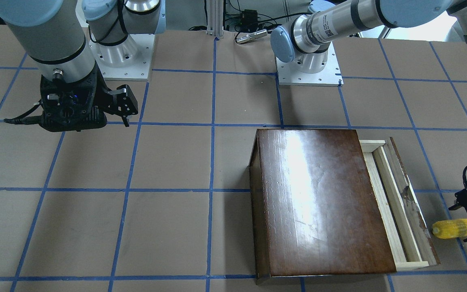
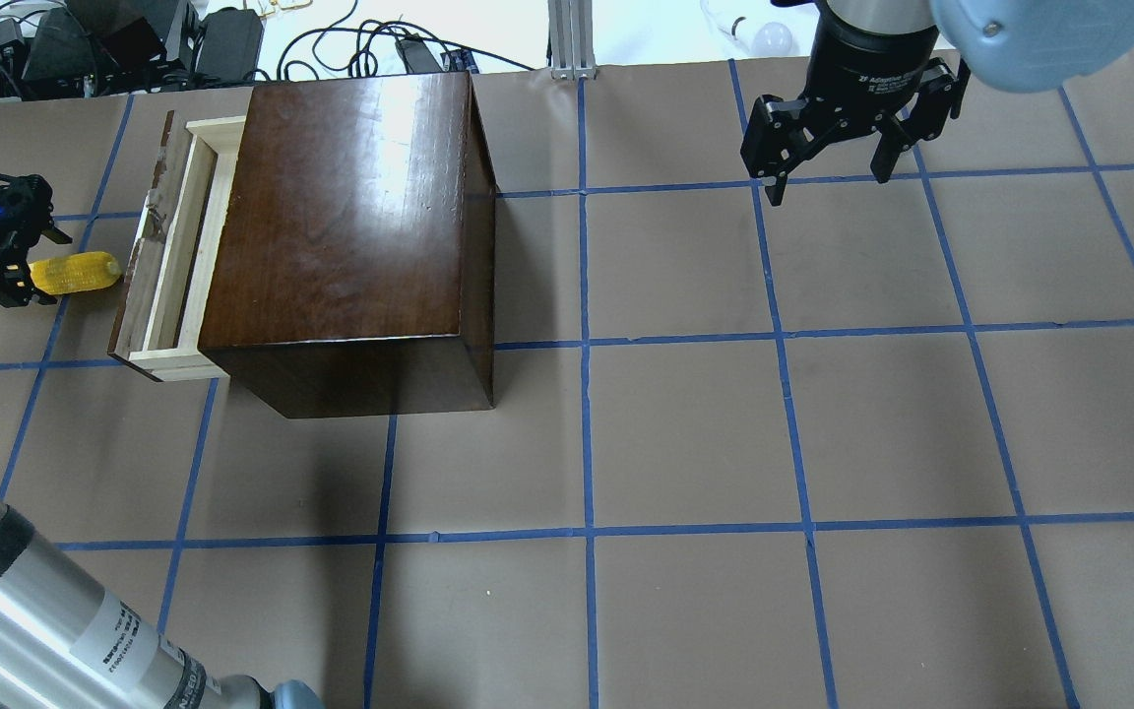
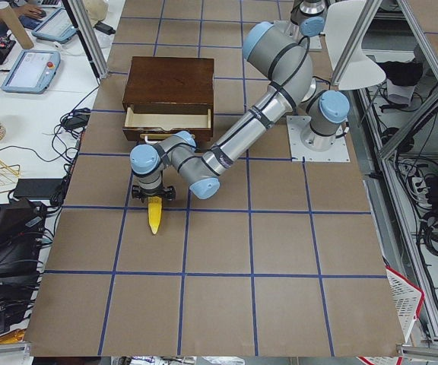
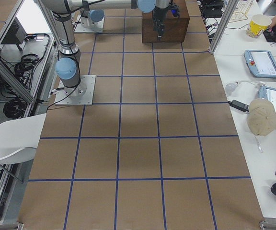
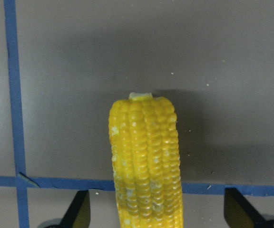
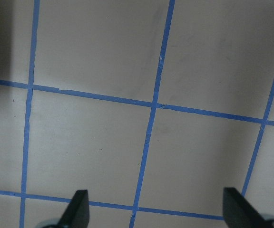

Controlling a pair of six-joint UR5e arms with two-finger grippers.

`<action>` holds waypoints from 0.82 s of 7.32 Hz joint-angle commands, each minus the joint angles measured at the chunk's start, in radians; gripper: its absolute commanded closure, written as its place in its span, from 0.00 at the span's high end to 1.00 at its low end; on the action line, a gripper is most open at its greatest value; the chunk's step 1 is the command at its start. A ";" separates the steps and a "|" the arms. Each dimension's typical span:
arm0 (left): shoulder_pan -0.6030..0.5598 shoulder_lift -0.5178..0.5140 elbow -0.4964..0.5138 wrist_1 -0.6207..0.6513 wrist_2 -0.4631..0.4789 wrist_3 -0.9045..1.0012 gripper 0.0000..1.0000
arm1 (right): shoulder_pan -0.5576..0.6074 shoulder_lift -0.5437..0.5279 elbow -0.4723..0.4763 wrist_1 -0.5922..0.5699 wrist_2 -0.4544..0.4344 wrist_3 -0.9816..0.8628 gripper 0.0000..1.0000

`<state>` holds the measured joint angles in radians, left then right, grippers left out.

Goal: Open drawer and put corn inside
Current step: 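Lower the left gripper onto the yellow corn cob and close on it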

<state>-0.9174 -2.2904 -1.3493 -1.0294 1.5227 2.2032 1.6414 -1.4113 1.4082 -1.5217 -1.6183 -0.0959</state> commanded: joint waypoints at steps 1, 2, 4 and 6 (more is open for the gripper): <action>0.000 -0.012 0.004 0.011 0.001 0.003 1.00 | 0.000 0.000 0.000 0.000 0.000 -0.001 1.00; 0.002 -0.014 0.006 0.014 0.004 0.004 1.00 | 0.000 0.000 0.000 0.000 0.000 0.001 1.00; 0.002 -0.027 0.004 0.031 0.004 0.004 1.00 | 0.000 0.000 0.000 0.000 0.000 -0.001 1.00; 0.002 -0.027 0.006 0.032 0.004 0.015 0.50 | 0.000 0.000 0.000 0.000 0.000 -0.001 1.00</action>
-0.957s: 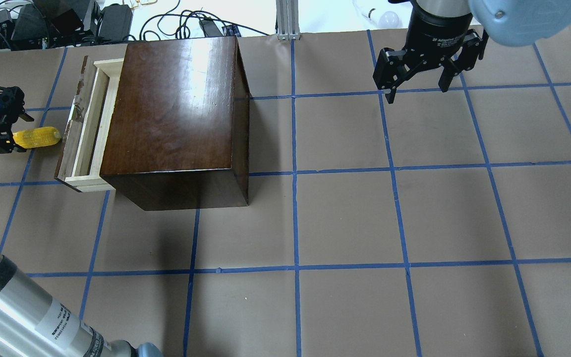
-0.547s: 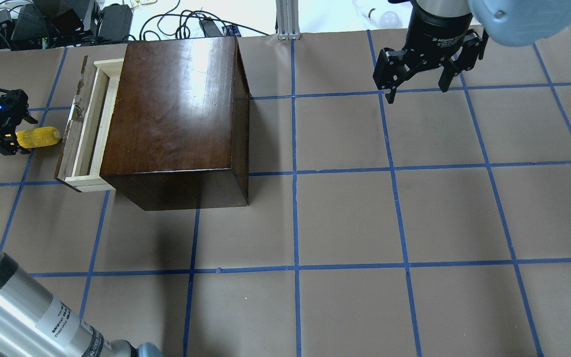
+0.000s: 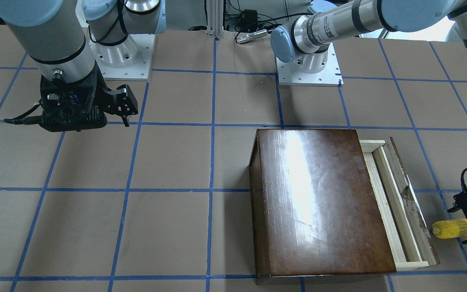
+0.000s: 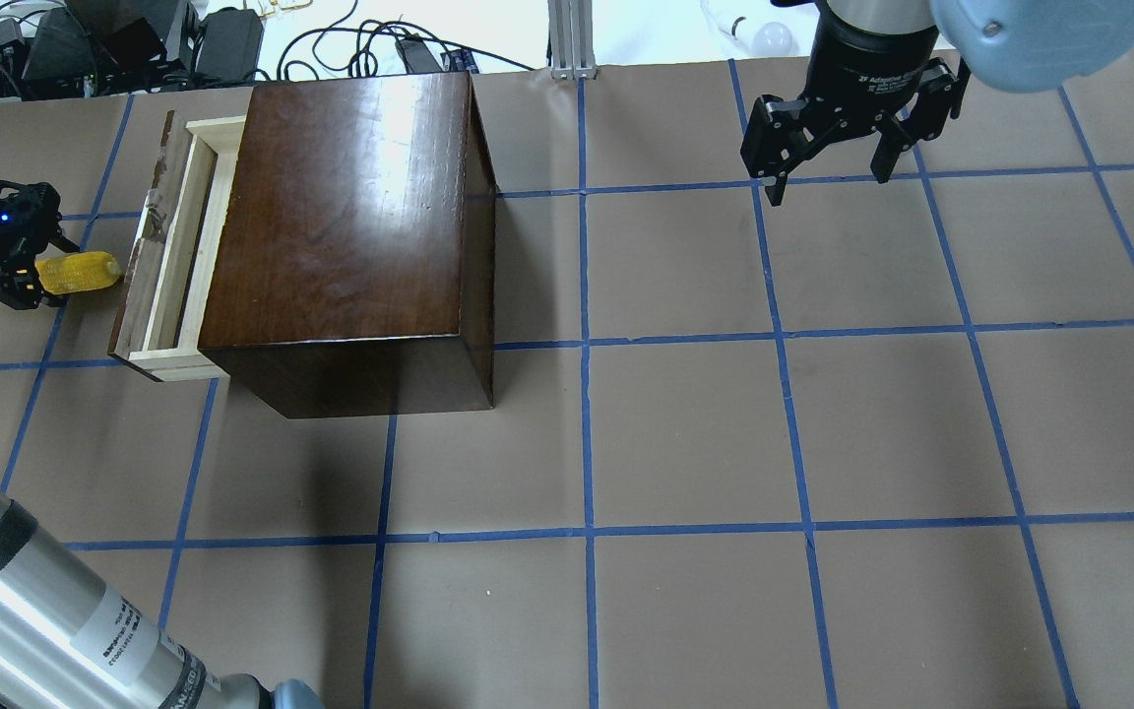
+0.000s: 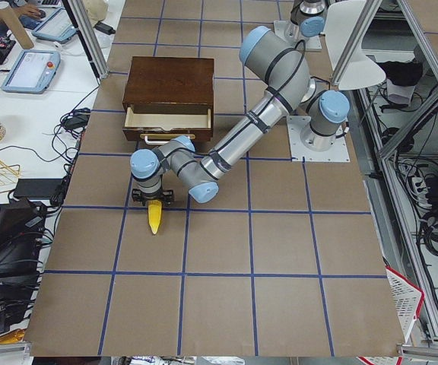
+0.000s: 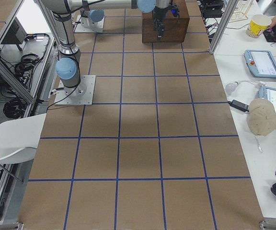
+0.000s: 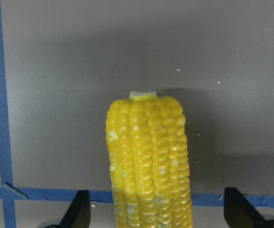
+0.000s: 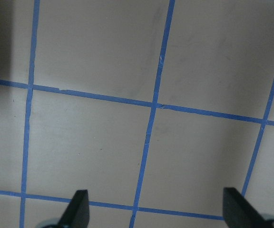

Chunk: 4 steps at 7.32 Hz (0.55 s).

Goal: Open drawer and put corn inside
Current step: 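Lower the left gripper onto the yellow corn cob and close on it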

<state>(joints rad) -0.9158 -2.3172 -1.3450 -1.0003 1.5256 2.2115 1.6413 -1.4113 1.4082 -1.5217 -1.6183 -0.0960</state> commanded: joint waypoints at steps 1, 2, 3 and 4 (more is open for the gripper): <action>0.000 0.001 0.001 0.014 0.002 0.007 0.28 | 0.000 0.000 0.000 0.000 0.000 -0.001 1.00; 0.000 0.008 0.001 0.015 0.005 0.005 0.17 | 0.000 0.000 0.000 0.000 0.000 -0.001 1.00; 0.002 0.015 0.001 0.020 -0.001 0.014 0.17 | 0.000 0.000 0.000 0.000 0.000 -0.001 1.00; 0.002 0.021 0.001 0.020 -0.004 0.008 0.18 | 0.000 0.000 0.000 0.000 0.000 0.001 1.00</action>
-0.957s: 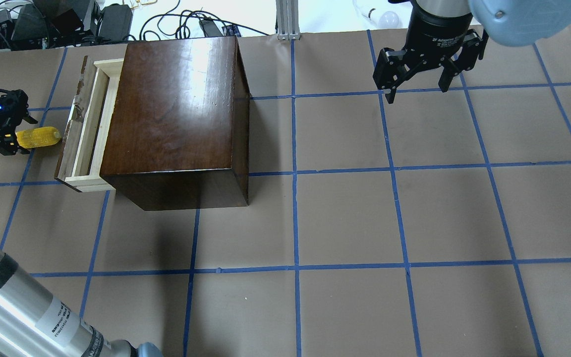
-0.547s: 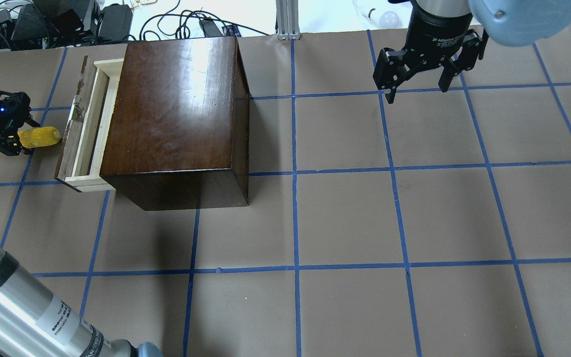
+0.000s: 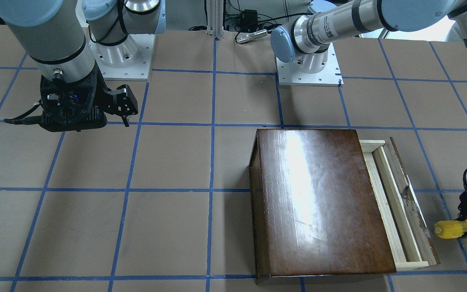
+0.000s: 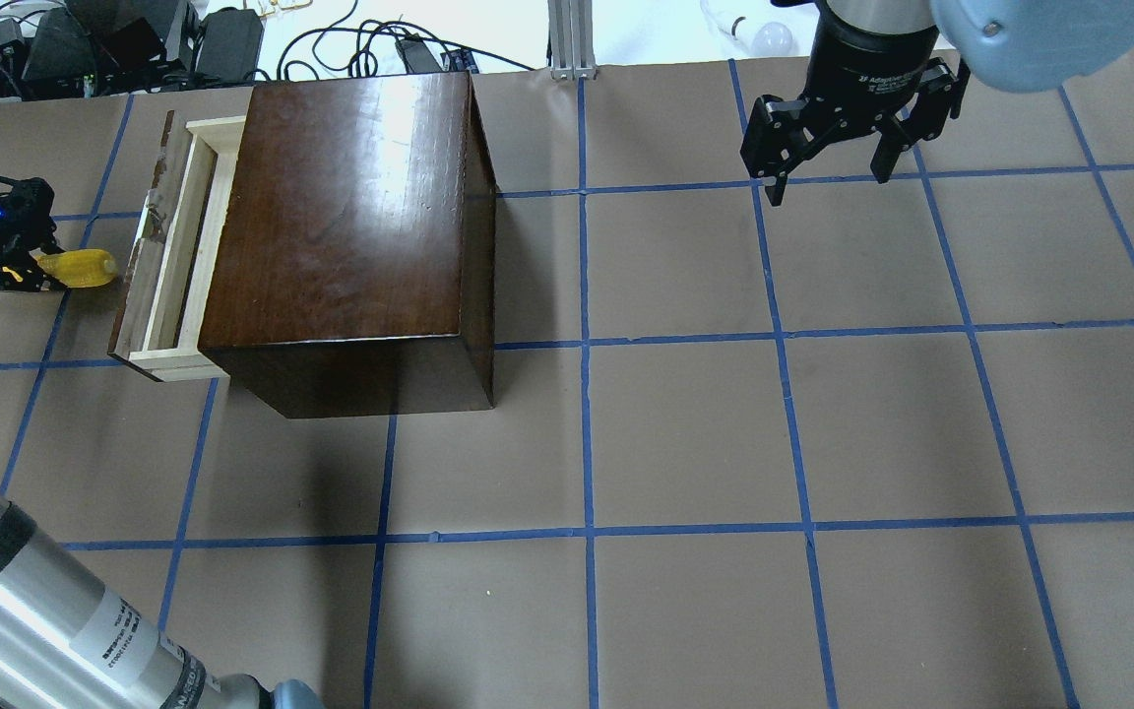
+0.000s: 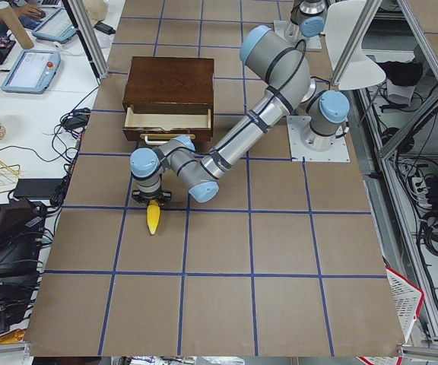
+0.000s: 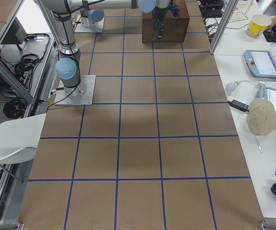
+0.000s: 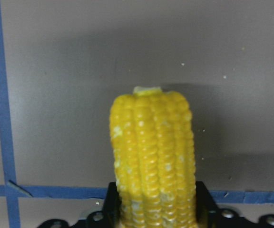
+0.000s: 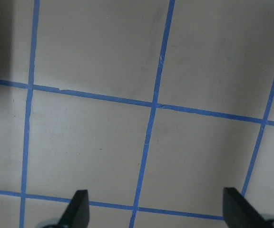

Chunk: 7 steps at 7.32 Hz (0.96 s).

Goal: Open drawer and put corn inside
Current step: 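Lift the corn cob with the left gripper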

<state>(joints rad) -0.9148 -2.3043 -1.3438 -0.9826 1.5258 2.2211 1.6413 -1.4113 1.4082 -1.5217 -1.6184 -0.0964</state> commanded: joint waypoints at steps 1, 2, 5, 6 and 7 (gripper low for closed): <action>-0.004 0.031 0.002 0.002 0.013 -0.014 0.12 | 0.000 0.000 0.000 0.000 0.000 0.000 1.00; -0.004 0.063 0.003 0.016 0.077 -0.081 0.10 | 0.000 0.000 0.000 0.000 0.000 0.001 1.00; -0.035 0.170 0.000 -0.062 0.076 -0.422 0.09 | 0.000 0.000 0.000 0.000 0.000 0.000 1.00; -0.064 0.204 -0.001 -0.077 0.089 -0.551 0.09 | 0.000 0.000 0.000 0.000 0.000 0.000 1.00; -0.094 0.239 0.002 -0.111 0.100 -0.702 0.09 | 0.000 0.000 0.000 0.000 0.000 0.000 1.00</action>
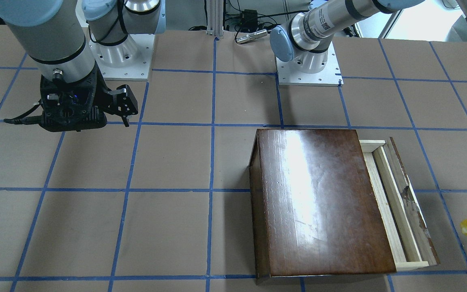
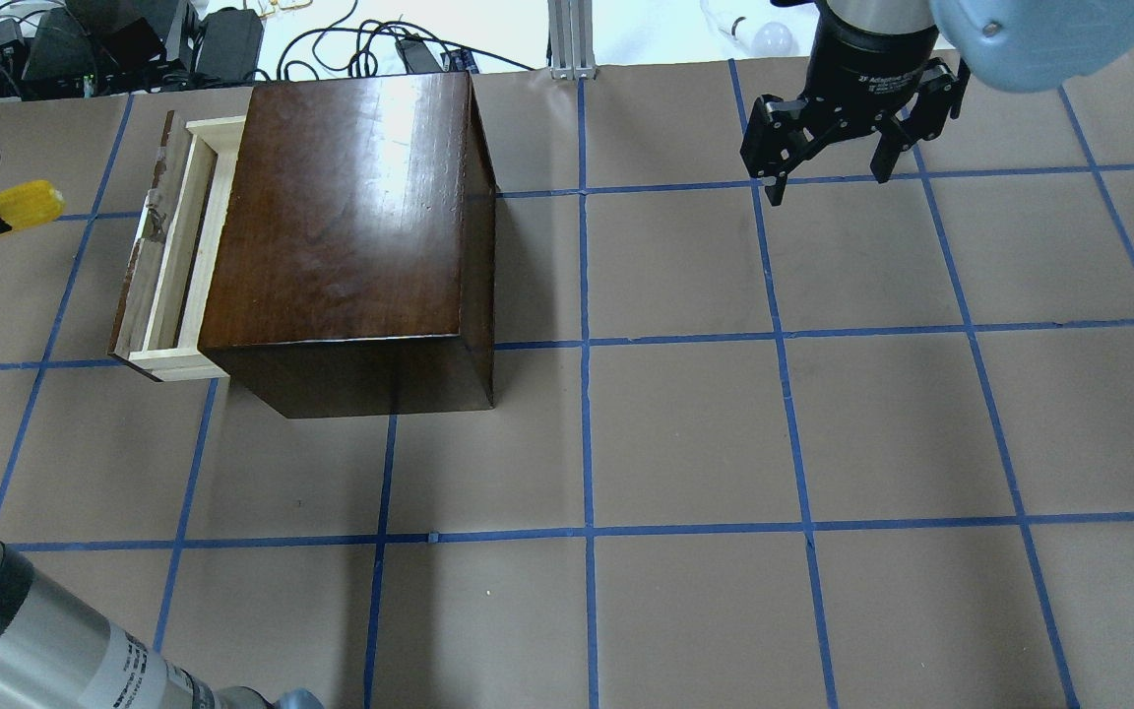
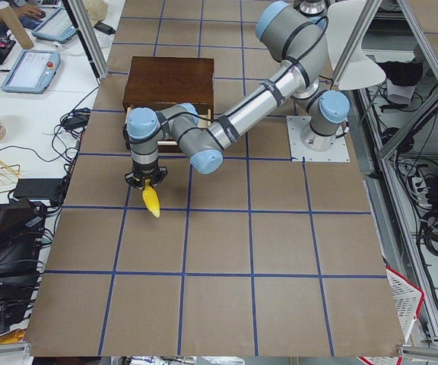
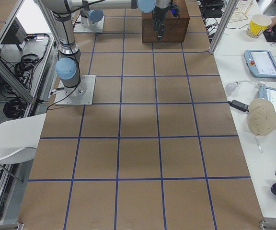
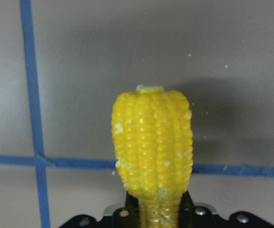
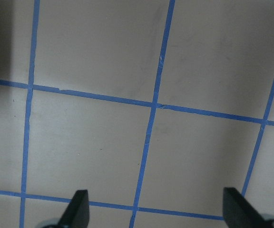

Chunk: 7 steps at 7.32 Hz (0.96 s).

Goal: Open drawer and put corn inside
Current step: 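Lift the corn cob with the left gripper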

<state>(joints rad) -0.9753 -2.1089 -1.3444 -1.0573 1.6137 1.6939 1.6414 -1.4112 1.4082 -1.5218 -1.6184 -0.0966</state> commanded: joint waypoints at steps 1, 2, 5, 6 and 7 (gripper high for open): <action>-0.052 0.072 0.002 -0.068 0.018 -0.315 0.09 | 0.000 0.000 0.000 0.000 0.000 0.000 1.00; -0.078 0.085 0.002 -0.076 0.018 -0.470 0.09 | 0.000 0.000 0.000 0.000 0.000 0.000 1.00; -0.176 0.127 0.042 -0.211 0.058 -0.884 0.07 | 0.000 0.000 0.000 0.000 0.000 0.000 1.00; -0.204 0.132 0.095 -0.312 0.052 -1.004 0.07 | 0.000 0.000 0.000 0.000 0.000 0.000 1.00; -0.227 0.127 0.138 -0.382 0.040 -1.133 0.07 | 0.000 0.000 0.000 0.000 0.000 0.000 1.00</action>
<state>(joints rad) -1.1700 -1.9820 -1.2608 -1.3420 1.6635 0.7247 1.6414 -1.4113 1.4082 -1.5217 -1.6184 -0.0966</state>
